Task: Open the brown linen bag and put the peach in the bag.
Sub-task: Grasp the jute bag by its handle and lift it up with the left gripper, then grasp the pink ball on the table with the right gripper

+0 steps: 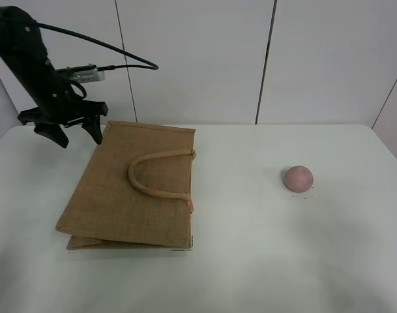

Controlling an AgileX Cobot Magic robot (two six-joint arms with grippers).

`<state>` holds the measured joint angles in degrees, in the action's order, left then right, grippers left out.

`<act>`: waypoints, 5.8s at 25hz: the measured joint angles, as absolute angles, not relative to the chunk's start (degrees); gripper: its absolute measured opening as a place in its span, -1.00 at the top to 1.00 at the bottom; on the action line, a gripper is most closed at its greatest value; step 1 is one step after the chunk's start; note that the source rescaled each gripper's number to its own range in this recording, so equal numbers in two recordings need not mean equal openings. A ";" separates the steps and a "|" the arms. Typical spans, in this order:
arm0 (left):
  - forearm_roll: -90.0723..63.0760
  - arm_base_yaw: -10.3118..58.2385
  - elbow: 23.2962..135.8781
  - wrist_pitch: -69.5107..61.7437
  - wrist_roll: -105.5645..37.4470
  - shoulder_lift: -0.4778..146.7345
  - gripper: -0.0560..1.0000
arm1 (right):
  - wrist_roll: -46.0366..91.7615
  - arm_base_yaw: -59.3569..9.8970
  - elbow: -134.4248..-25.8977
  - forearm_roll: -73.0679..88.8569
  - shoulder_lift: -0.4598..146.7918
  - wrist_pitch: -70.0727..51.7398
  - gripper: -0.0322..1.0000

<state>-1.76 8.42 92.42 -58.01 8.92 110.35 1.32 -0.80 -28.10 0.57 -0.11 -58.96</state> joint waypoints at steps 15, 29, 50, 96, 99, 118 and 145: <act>-1.76 15.38 105.84 -58.55 10.62 126.39 -1.00 | 1.32 -0.80 -28.10 0.57 -0.11 -58.96 -1.00; -2.98 15.38 105.95 -58.37 10.68 132.82 -1.00 | 1.32 -0.80 -28.10 0.63 -0.11 -58.96 -1.00; -3.14 15.38 105.95 -57.07 10.68 135.67 0.89 | 1.32 -0.80 -28.10 0.73 -0.11 -58.96 -1.00; -1.13 15.38 115.18 -67.12 4.45 104.52 0.89 | 1.32 -0.80 -28.53 0.75 2.65 -58.90 -1.00; -1.13 15.38 115.18 -67.16 4.45 104.35 0.89 | 1.32 -0.80 -30.80 1.19 11.20 -57.37 -1.00; -1.36 15.38 115.18 -67.16 3.99 102.97 0.89 | 2.47 -0.80 -68.58 3.52 93.26 -48.04 -1.00; -1.36 15.38 115.18 -67.16 3.32 102.92 0.89 | 1.20 -5.69 -88.92 3.38 125.72 -48.04 -1.00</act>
<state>-1.36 15.38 115.18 -67.16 3.32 102.92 1.20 -5.69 -88.92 3.38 125.72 -48.04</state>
